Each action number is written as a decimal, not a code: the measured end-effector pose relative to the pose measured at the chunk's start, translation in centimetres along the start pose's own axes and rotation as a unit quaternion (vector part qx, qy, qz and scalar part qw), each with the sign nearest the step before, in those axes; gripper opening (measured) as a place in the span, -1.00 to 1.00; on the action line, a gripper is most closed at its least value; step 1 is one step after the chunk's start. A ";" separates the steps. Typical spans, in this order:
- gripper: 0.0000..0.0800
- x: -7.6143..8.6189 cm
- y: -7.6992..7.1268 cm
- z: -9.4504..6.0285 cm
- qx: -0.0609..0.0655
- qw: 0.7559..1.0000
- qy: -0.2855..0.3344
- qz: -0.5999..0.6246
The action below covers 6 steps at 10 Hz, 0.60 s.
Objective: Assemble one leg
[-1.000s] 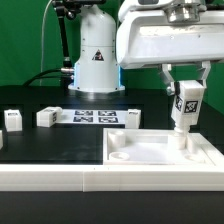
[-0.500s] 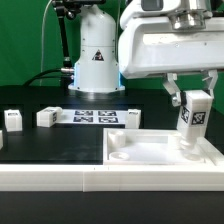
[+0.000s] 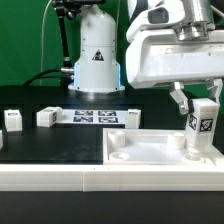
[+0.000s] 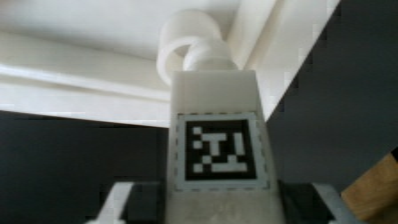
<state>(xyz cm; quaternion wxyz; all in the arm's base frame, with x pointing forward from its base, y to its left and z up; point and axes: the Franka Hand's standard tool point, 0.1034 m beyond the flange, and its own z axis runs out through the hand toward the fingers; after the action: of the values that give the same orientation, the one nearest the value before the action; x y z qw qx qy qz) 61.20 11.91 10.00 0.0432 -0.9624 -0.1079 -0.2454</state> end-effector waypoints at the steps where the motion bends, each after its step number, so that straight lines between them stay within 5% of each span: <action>1: -0.27 0.1 -0.1 0.1 -0.001 1.000 0.009 0.000; 6: -0.27 0.7 0.3 0.4 -0.007 0.999 0.044 -0.009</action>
Offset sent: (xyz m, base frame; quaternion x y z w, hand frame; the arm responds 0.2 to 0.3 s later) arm -0.0002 -0.0045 -0.0146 -0.0107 0.0153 -0.0149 0.9997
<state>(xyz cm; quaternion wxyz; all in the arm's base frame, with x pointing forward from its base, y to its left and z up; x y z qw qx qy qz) 62.02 11.76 9.95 0.0393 -0.9501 -0.1127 -0.2882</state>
